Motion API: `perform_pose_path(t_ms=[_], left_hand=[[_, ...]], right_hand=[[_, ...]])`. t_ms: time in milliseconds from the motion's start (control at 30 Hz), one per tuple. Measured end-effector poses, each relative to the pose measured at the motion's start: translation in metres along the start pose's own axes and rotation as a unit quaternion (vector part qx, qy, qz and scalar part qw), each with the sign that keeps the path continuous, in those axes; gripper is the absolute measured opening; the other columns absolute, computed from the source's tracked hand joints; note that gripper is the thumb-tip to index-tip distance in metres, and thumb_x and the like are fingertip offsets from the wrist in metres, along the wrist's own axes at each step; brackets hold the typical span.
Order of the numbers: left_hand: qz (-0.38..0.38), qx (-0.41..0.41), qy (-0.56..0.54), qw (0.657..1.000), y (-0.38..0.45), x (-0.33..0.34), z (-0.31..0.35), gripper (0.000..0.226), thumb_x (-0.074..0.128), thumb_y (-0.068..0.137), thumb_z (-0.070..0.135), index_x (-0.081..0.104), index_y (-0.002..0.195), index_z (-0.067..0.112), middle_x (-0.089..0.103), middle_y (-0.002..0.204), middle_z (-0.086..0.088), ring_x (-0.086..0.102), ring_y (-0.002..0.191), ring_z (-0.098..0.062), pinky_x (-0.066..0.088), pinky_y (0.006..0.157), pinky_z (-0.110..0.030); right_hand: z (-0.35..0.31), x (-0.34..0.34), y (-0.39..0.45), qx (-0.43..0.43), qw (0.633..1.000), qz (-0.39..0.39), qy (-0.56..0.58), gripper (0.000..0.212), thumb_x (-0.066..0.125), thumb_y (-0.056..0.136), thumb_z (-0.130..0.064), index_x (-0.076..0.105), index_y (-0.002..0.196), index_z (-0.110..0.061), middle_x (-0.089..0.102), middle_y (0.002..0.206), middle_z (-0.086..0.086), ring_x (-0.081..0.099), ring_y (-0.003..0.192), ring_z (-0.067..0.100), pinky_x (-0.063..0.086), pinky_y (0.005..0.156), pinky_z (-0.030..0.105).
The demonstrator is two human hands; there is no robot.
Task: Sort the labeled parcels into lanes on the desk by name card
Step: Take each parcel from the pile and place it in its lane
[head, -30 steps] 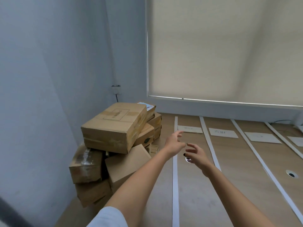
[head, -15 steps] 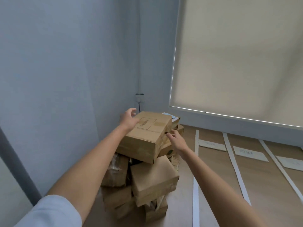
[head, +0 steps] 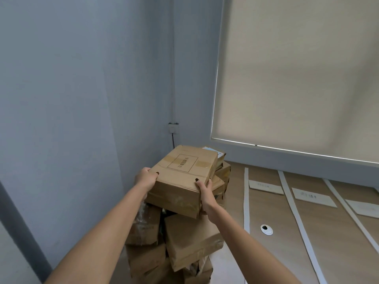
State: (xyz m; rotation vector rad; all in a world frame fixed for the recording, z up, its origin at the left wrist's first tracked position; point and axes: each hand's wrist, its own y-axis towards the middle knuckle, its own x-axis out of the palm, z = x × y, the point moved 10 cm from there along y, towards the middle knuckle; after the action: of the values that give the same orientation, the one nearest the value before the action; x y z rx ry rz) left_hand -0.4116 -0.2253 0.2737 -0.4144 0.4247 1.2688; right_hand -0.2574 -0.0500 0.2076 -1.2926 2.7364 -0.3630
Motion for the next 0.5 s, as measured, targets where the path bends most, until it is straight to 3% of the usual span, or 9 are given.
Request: perform_pose_path(t_ms=[133, 233, 367, 500], left_hand=[[-0.008, 0.013, -0.015, 1.000, -0.018, 0.001, 0.004, 0.034, 0.056, 0.090, 0.019, 0.054, 0.122, 0.008, 0.058, 0.122, -0.012, 0.050, 0.097, -0.022, 0.039, 0.075, -0.031], [-0.029, 0.021, -0.091, 0.995, -0.033, 0.008, 0.012, 0.035, 0.058, 0.089, 0.018, 0.057, 0.123, 0.008, 0.062, 0.109, -0.006, 0.056, 0.093, -0.021, 0.046, 0.075, -0.034], [-0.117, -0.015, -0.223, 0.968, -0.056, 0.041, 0.029, 0.025, 0.054, 0.091, 0.019, 0.063, 0.114, 0.014, 0.062, 0.093, -0.006, 0.053, 0.074, -0.017, 0.041, 0.058, -0.028], [-0.211, -0.048, -0.238, 0.947, -0.084, 0.097, 0.048, 0.019, 0.048, 0.093, 0.028, 0.060, 0.095, 0.014, 0.059, 0.083, -0.008, 0.052, 0.070, -0.019, 0.036, 0.055, -0.029]], right_hand=[[-0.007, -0.018, -0.012, -0.027, 0.998, 0.036, 0.042, 0.069, 0.047, 0.090, -0.043, 0.012, 0.149, -0.036, 0.038, 0.140, 0.011, 0.044, 0.119, 0.033, 0.038, 0.104, 0.053], [-0.022, -0.040, -0.023, -0.060, 0.995, 0.043, 0.062, 0.065, 0.050, 0.091, -0.034, 0.019, 0.148, -0.033, 0.040, 0.140, 0.011, 0.044, 0.121, 0.033, 0.039, 0.104, 0.052], [-0.043, -0.084, -0.046, -0.104, 0.992, 0.046, 0.063, 0.056, 0.047, 0.093, -0.028, 0.027, 0.146, -0.028, 0.046, 0.134, 0.011, 0.050, 0.115, 0.031, 0.043, 0.098, 0.046], [-0.044, -0.147, -0.068, -0.108, 0.990, 0.055, 0.069, 0.046, 0.042, 0.094, -0.022, 0.038, 0.140, -0.019, 0.052, 0.125, 0.014, 0.054, 0.097, 0.024, 0.047, 0.078, 0.034]])
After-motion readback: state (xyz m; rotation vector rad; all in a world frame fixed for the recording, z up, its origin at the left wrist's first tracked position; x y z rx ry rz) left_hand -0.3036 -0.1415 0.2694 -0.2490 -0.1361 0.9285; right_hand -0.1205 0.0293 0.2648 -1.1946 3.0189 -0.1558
